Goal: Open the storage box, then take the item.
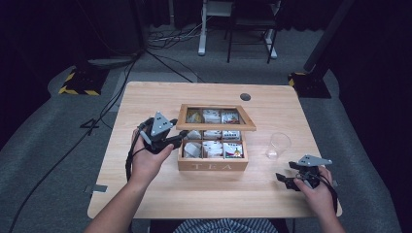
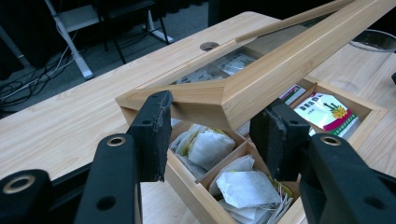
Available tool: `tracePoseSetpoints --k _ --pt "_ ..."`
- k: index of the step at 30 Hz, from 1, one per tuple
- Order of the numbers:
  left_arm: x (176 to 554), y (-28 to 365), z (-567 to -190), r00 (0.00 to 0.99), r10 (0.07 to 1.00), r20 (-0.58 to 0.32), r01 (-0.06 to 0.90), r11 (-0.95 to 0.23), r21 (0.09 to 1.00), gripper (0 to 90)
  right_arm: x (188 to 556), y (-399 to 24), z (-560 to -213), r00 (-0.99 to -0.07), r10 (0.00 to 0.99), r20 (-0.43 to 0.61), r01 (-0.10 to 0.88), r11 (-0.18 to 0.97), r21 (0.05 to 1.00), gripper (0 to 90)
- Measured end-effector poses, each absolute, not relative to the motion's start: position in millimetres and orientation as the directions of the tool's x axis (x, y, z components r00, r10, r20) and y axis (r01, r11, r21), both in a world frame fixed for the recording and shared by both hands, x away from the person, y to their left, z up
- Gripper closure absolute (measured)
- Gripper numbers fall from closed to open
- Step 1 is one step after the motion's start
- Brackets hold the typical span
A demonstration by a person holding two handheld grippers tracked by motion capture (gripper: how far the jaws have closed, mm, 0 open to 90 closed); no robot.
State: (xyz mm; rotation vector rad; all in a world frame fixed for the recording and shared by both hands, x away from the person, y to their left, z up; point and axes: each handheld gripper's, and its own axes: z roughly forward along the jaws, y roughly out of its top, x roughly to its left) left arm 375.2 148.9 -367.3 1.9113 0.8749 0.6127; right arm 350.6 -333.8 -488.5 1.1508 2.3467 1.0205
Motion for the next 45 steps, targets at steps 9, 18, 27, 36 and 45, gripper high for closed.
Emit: tracePoseSetpoints --k 9,18,27,36,45 --pt "383 150 -357 0.632 0.773 0.052 0.330 -0.328 0.885 49.7 344 -314 -481 -0.639 0.765 0.076 0.570 0.405 0.714 25.2" --pt "389 152 -352 0.642 0.765 0.038 0.331 -0.322 0.887 49.5 343 -301 -474 -0.648 0.753 0.114 0.574 0.385 0.722 25.2" --pt "391 152 -350 0.647 0.762 0.040 0.329 -0.326 0.886 49.5 340 -286 -465 -0.662 0.736 0.141 0.553 0.353 0.754 19.5" --pt "394 153 -349 0.652 0.758 0.031 0.330 -0.319 0.889 49.3 343 -265 -449 -0.678 0.720 0.145 0.519 0.330 0.788 17.4" --pt "394 153 -348 0.651 0.758 0.035 0.328 -0.323 0.888 49.4 349 -243 -431 -0.698 0.706 0.123 0.482 0.336 0.809 30.2"
